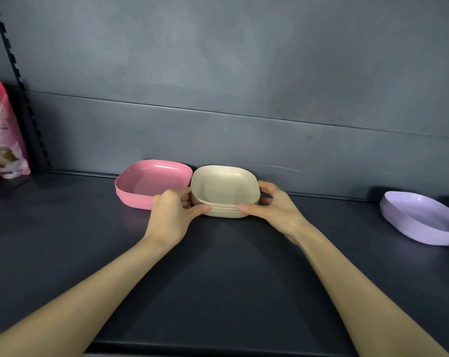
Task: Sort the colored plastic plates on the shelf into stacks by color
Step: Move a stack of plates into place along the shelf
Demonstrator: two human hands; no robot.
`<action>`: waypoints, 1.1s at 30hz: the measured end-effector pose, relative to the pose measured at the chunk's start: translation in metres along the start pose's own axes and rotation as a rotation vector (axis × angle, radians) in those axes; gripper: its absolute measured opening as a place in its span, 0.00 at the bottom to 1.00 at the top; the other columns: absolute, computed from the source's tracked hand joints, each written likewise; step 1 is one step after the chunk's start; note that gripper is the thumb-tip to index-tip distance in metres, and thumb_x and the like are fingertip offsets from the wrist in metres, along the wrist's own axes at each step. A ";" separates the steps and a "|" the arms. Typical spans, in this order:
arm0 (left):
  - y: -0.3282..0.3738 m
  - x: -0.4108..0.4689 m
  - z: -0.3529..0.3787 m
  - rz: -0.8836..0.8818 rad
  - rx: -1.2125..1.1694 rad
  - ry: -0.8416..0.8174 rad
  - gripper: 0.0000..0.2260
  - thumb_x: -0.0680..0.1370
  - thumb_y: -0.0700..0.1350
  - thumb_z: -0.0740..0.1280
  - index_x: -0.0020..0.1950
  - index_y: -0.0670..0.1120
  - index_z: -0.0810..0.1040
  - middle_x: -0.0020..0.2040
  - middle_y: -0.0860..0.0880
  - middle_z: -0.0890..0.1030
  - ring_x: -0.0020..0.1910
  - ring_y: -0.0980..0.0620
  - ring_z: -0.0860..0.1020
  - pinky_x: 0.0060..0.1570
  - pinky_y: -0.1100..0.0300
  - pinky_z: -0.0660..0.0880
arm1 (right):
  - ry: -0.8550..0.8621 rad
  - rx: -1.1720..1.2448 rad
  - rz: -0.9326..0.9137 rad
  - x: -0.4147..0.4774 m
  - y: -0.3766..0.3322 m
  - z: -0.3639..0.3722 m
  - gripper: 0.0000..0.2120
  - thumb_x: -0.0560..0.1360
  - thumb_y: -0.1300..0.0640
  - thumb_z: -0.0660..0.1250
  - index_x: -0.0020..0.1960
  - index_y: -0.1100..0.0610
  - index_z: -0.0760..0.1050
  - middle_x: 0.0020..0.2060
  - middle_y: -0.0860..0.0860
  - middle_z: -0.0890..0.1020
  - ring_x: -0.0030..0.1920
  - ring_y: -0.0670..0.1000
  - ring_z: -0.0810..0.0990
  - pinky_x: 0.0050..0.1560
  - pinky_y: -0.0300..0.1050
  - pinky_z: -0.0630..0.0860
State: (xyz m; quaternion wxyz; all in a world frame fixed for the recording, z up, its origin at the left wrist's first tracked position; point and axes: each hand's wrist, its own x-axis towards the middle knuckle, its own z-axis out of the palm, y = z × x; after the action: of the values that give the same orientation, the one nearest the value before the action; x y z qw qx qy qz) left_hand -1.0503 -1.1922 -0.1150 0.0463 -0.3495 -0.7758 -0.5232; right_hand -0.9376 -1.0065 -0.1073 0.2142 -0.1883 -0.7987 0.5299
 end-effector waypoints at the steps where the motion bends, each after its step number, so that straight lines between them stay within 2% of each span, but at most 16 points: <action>1: 0.000 0.000 -0.001 -0.009 -0.009 0.001 0.08 0.70 0.42 0.75 0.46 0.40 0.82 0.40 0.51 0.84 0.43 0.55 0.83 0.49 0.60 0.79 | 0.002 -0.006 -0.005 0.000 0.001 0.001 0.34 0.64 0.53 0.78 0.67 0.51 0.69 0.58 0.44 0.77 0.58 0.45 0.77 0.59 0.41 0.74; 5: -0.003 -0.001 -0.003 -0.022 -0.047 0.002 0.07 0.71 0.42 0.74 0.46 0.40 0.82 0.41 0.51 0.85 0.43 0.56 0.83 0.49 0.61 0.78 | -0.006 -0.021 -0.016 0.001 0.003 0.004 0.35 0.64 0.51 0.78 0.67 0.50 0.69 0.58 0.44 0.78 0.59 0.45 0.77 0.61 0.44 0.74; 9: -0.006 -0.001 -0.003 -0.021 -0.076 0.012 0.08 0.71 0.42 0.74 0.48 0.41 0.83 0.42 0.51 0.84 0.45 0.56 0.82 0.52 0.61 0.77 | 0.003 -0.007 -0.019 -0.001 0.002 0.005 0.33 0.65 0.52 0.78 0.67 0.51 0.69 0.58 0.44 0.78 0.59 0.45 0.77 0.58 0.40 0.74; 19: -0.006 -0.001 -0.005 -0.020 -0.083 0.005 0.09 0.72 0.42 0.73 0.50 0.42 0.83 0.42 0.53 0.83 0.45 0.58 0.81 0.51 0.65 0.76 | 0.028 0.021 -0.016 -0.002 0.001 0.007 0.32 0.65 0.54 0.78 0.66 0.52 0.70 0.57 0.44 0.78 0.59 0.46 0.77 0.60 0.43 0.74; 24: -0.005 -0.001 -0.005 -0.019 -0.067 0.002 0.08 0.72 0.43 0.73 0.50 0.42 0.83 0.44 0.51 0.84 0.45 0.56 0.82 0.54 0.57 0.78 | 0.028 0.011 -0.008 -0.001 0.001 0.008 0.33 0.65 0.53 0.78 0.67 0.52 0.70 0.58 0.45 0.78 0.59 0.46 0.77 0.62 0.46 0.74; 27: -0.004 -0.002 -0.007 0.018 0.057 0.002 0.08 0.72 0.46 0.73 0.48 0.43 0.83 0.40 0.51 0.84 0.41 0.54 0.82 0.50 0.53 0.79 | 0.018 -0.049 -0.005 -0.002 0.000 0.009 0.34 0.65 0.51 0.78 0.67 0.51 0.69 0.59 0.43 0.77 0.61 0.46 0.76 0.62 0.45 0.73; 29: -0.001 -0.002 -0.013 0.052 0.209 0.055 0.10 0.71 0.49 0.74 0.47 0.44 0.82 0.39 0.50 0.81 0.39 0.49 0.79 0.45 0.51 0.78 | 0.024 -0.120 -0.032 -0.006 -0.003 0.009 0.37 0.64 0.50 0.78 0.69 0.49 0.65 0.61 0.41 0.73 0.63 0.43 0.72 0.65 0.43 0.70; 31: -0.003 0.001 -0.023 0.107 0.376 0.115 0.16 0.69 0.52 0.75 0.52 0.45 0.81 0.46 0.47 0.79 0.46 0.45 0.76 0.47 0.50 0.75 | 0.050 -0.225 -0.108 -0.010 -0.010 0.011 0.41 0.65 0.50 0.78 0.73 0.48 0.61 0.64 0.41 0.68 0.66 0.43 0.65 0.67 0.41 0.63; 33: -0.010 0.007 -0.036 0.134 0.524 0.081 0.23 0.69 0.53 0.75 0.61 0.46 0.79 0.56 0.47 0.76 0.57 0.44 0.71 0.56 0.53 0.66 | 0.048 -0.387 -0.236 -0.014 -0.018 0.016 0.40 0.66 0.48 0.77 0.73 0.48 0.62 0.70 0.43 0.64 0.70 0.44 0.59 0.70 0.42 0.58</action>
State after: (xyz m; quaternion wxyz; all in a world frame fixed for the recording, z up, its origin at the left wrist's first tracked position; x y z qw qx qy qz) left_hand -1.0721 -1.2208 -0.1032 0.2007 -0.3549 -0.8575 -0.3139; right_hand -0.9359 -1.0332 -0.0982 0.2534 -0.1438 -0.8967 0.3333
